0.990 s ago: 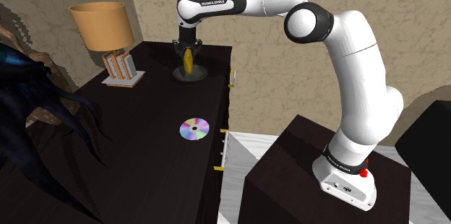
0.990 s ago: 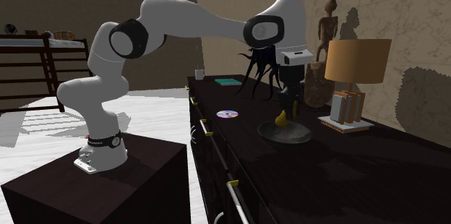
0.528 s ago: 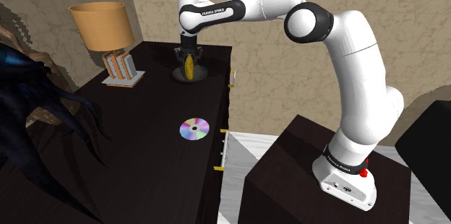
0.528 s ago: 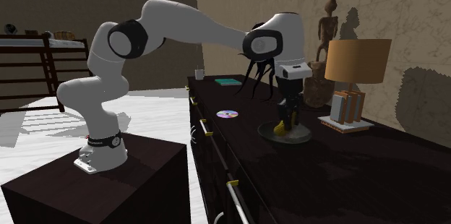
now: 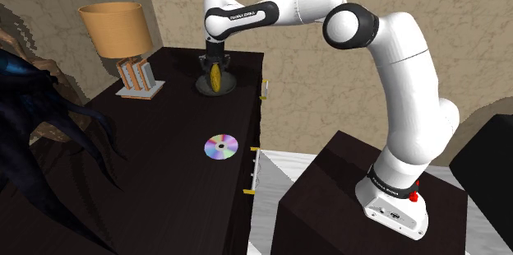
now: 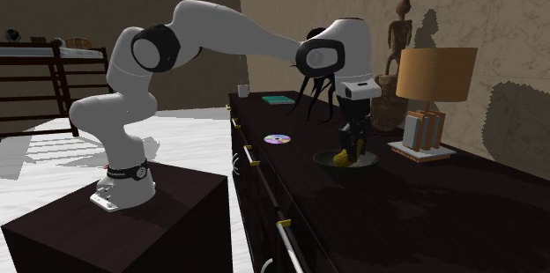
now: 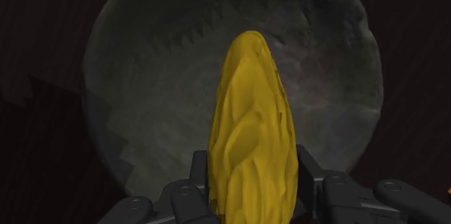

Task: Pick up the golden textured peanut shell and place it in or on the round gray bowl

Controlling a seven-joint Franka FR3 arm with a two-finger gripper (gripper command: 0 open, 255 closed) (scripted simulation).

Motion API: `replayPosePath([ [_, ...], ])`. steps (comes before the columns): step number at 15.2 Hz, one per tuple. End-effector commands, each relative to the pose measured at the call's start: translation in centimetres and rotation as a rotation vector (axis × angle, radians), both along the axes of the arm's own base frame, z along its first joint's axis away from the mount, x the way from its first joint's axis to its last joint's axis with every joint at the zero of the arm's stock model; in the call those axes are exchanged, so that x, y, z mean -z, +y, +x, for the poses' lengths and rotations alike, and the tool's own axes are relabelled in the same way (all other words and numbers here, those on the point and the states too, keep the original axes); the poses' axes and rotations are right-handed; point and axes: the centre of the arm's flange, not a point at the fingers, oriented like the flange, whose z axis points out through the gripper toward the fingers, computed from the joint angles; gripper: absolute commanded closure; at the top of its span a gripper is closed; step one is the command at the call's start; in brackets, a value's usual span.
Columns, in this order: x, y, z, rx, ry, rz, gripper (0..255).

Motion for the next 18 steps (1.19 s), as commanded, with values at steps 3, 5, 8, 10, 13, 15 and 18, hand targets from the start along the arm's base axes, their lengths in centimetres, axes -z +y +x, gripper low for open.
replayPosePath([
  [3, 0.5, 0.4, -0.1, -0.004, 0.010, 0.001, 0],
  [5, 0.5, 0.3, -0.1, -0.004, 0.010, 0.001, 0],
  [8, -2.2, 0.1, -0.4, -0.004, 0.010, 0.001, 0],
  [10, -4.5, 0.0, -0.7, -0.004, 0.010, 0.001, 0],
  [13, -4.5, 0.0, -0.7, -0.004, 0.010, 0.001, 0],
  [15, -4.5, 0.0, -0.7, -0.004, 0.010, 0.001, 0],
  [18, -4.5, 0.0, -0.7, -0.004, 0.010, 0.001, 0],
])
